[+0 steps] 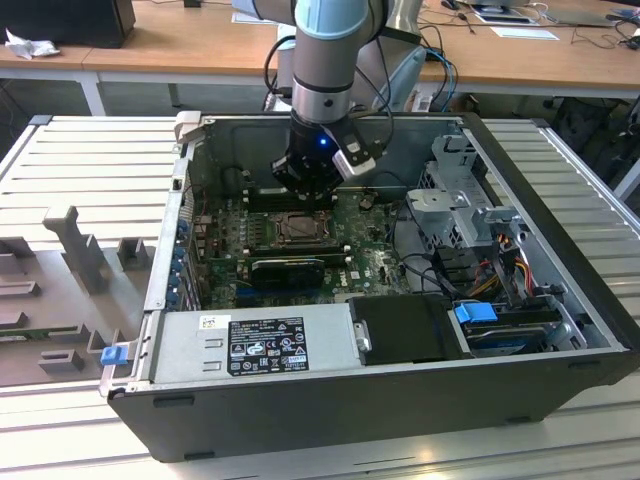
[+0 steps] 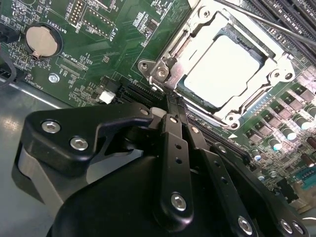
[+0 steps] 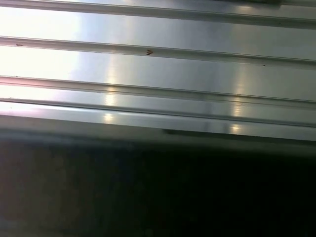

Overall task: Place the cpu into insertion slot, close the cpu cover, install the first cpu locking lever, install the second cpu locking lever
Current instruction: 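Install the first cpu locking lever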

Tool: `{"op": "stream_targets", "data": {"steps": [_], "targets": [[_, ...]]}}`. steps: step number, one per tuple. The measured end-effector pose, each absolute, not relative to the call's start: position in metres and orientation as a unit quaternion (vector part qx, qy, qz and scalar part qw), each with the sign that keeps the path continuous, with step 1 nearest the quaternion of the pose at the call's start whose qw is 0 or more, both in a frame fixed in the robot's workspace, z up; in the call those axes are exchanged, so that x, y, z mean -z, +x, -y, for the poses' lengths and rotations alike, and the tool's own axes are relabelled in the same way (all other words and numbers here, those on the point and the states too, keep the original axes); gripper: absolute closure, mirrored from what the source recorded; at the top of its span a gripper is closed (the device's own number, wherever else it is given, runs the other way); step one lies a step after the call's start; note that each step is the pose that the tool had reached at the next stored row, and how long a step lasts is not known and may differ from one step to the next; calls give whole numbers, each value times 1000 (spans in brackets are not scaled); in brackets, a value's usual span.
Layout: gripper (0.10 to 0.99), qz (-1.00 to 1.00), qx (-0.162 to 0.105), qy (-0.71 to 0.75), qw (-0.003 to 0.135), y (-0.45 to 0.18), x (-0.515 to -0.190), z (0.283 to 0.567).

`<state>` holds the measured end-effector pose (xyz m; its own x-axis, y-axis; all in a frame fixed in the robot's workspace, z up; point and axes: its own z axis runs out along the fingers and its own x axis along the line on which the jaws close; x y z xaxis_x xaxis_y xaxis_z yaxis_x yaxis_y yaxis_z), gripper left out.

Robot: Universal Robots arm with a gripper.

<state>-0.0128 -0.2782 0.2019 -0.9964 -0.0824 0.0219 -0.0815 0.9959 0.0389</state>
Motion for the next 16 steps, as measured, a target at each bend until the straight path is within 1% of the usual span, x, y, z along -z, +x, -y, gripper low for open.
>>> {"op": "stream_targets", "data": {"steps": [5,9,16], "targets": [[980,999,24,41,11,-11,-202,278],[980,999,23,41,12,-11,-218,278],[980,999,24,41,11,-11,-218,280]]}}
